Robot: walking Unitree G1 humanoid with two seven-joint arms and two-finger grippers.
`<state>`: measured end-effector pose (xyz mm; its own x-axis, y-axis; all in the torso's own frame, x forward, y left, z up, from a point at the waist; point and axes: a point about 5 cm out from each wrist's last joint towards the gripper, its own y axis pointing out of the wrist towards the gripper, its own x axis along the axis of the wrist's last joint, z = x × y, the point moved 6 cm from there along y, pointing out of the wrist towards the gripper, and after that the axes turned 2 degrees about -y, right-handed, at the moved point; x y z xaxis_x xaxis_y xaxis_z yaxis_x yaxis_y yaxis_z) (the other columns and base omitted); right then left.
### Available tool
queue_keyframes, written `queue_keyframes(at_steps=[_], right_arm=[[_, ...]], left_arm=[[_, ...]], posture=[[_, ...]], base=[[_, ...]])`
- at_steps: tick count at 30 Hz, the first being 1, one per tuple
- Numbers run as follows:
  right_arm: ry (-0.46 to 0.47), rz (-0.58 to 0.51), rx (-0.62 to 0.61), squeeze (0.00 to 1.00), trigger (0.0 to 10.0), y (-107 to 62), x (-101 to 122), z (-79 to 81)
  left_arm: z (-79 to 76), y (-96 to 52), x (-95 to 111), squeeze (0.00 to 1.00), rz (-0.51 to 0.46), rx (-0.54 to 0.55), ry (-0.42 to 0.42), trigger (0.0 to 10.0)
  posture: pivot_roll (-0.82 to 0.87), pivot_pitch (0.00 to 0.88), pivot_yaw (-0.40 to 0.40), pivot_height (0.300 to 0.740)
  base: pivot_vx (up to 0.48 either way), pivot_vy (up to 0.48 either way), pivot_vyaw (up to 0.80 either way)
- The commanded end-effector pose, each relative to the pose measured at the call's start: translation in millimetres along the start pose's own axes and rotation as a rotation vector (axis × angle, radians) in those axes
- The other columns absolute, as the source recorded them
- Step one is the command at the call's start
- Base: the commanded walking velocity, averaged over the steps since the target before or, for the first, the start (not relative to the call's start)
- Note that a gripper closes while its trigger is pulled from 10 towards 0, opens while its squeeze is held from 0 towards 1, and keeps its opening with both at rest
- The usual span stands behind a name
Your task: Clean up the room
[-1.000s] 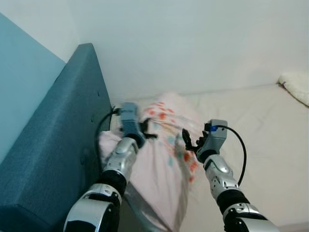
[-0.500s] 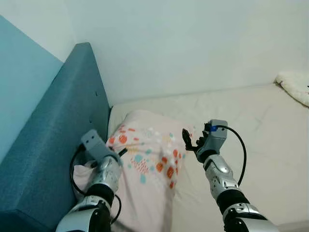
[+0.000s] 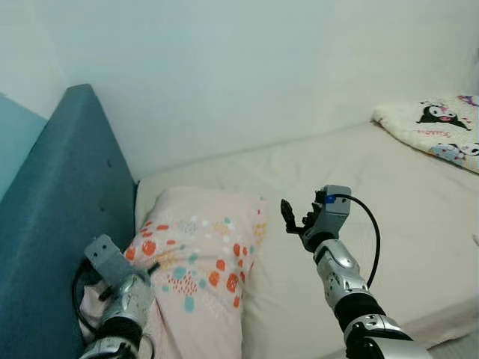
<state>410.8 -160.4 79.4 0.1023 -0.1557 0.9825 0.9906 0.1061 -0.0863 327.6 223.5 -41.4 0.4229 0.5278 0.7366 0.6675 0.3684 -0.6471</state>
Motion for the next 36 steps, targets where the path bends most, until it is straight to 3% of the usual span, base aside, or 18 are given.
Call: queue_keyframes(at_steps=[1,2,5,6,7,9,10,11,13,16,17,22,27,31,33,35,36], right_arm=[[0.013,0.017,0.020,0.00,10.0,0.1,-5,8.5],[0.013,0.019,0.020,0.00,10.0,-0.1,-6,8.9],[0.014,0.021,0.020,0.00,10.0,-0.4,-7,9.1],[0.015,0.022,0.020,0.00,10.0,-0.6,-7,9.0],[0.013,0.024,0.019,0.00,10.0,-0.7,-8,8.7],[0.011,0.023,0.015,0.00,10.0,-0.4,-7,6.7],[0.011,0.023,0.015,0.00,10.0,-0.4,-7,6.7],[0.009,0.022,0.014,0.00,10.0,-0.1,-6,5.8],[0.007,0.018,0.014,0.00,10.0,1.1,-3,5.4],[0.005,0.016,0.015,0.00,10.0,1.5,-3,5.6],[0.005,0.013,0.017,0.00,10.0,1.9,-2,6.6],[0.005,0.012,0.020,0.00,10.0,1.4,-2,7.1],[0.004,0.018,0.019,0.00,10.0,0.3,-4,6.3],[0.005,0.019,0.018,0.00,10.0,0.2,-4,5.9],[0.005,0.019,0.018,0.00,10.0,0.2,-4,5.9],[0.006,0.019,0.018,0.00,10.0,0.0,-4,5.6],[0.006,0.019,0.018,0.00,10.0,0.0,-4,5.6]], left_arm=[[19.0,3.3,-6,0.00,0.039,0.016,0.110,10.0],[17.6,2.9,-13,0.00,0.064,-0.027,0.223,10.0],[16.6,2.3,-18,0.00,0.081,-0.068,0.282,10.0],[20.0,2.7,-17,0.00,0.081,-0.076,0.342,10.0],[16.4,2.7,-14,0.00,0.067,-0.122,0.423,10.0],[7.4,-0.9,-26,0.00,0.107,-0.270,0.684,10.0],[7.4,-0.9,-26,0.00,0.107,-0.270,0.684,10.0],[7.5,-3.7,-35,0.00,0.147,-0.328,0.795,10.0],[17.3,-10.9,-57,0.00,0.244,-0.417,1.026,10.0],[21.5,-12.9,-62,0.00,0.276,-0.433,1.078,10.0],[33.6,-15.7,-66,0.00,0.349,-0.439,1.185,10.0],[46.9,-15.6,-61,0.00,0.411,-0.410,1.202,10.0],[56.7,-24.0,-60,0.00,0.469,-0.472,1.271,10.0],[51.1,-46.8,-59,0.00,0.537,-0.613,1.280,10.0],[51.1,-46.8,-59,0.00,0.537,-0.613,1.280,10.0],[51.6,-64.3,-61,0.00,0.596,-0.705,1.282,10.0],[51.6,-64.3,-61,0.00,0.596,-0.705,1.282,10.0]], posture=[[-0.18,0.000,0.055,0.740],[-0.18,0.000,0.055,0.740],[-0.18,0.000,0.055,0.740],[-0.18,0.000,0.055,0.740],[-0.19,0.000,0.056,0.740],[-0.18,0.000,0.055,0.740],[-0.18,0.000,0.055,0.740],[-0.18,0.000,0.055,0.740],[-0.19,0.000,0.055,0.740],[-0.19,0.000,0.055,0.740],[-0.19,0.000,0.057,0.740],[-0.19,0.000,0.054,0.740],[-0.19,0.000,0.053,0.740],[-0.19,0.000,0.052,0.740],[-0.19,0.000,0.052,0.740],[-0.19,0.000,0.052,0.740],[-0.19,0.000,0.052,0.740]], base=[[0.000,0.000,0.00],[0.000,0.000,0.00],[0.000,0.000,0.00],[0.000,0.000,0.00],[0.000,0.000,0.00],[0.000,0.000,0.00],[0.000,0.000,0.00],[0.000,0.000,0.00],[0.000,0.000,0.00],[0.000,0.000,0.00],[0.000,0.000,0.00],[0.000,0.000,0.00],[0.000,0.000,0.00],[0.000,0.000,0.00],[0.000,0.000,0.00],[0.000,0.000,0.00],[0.000,0.000,0.00]])
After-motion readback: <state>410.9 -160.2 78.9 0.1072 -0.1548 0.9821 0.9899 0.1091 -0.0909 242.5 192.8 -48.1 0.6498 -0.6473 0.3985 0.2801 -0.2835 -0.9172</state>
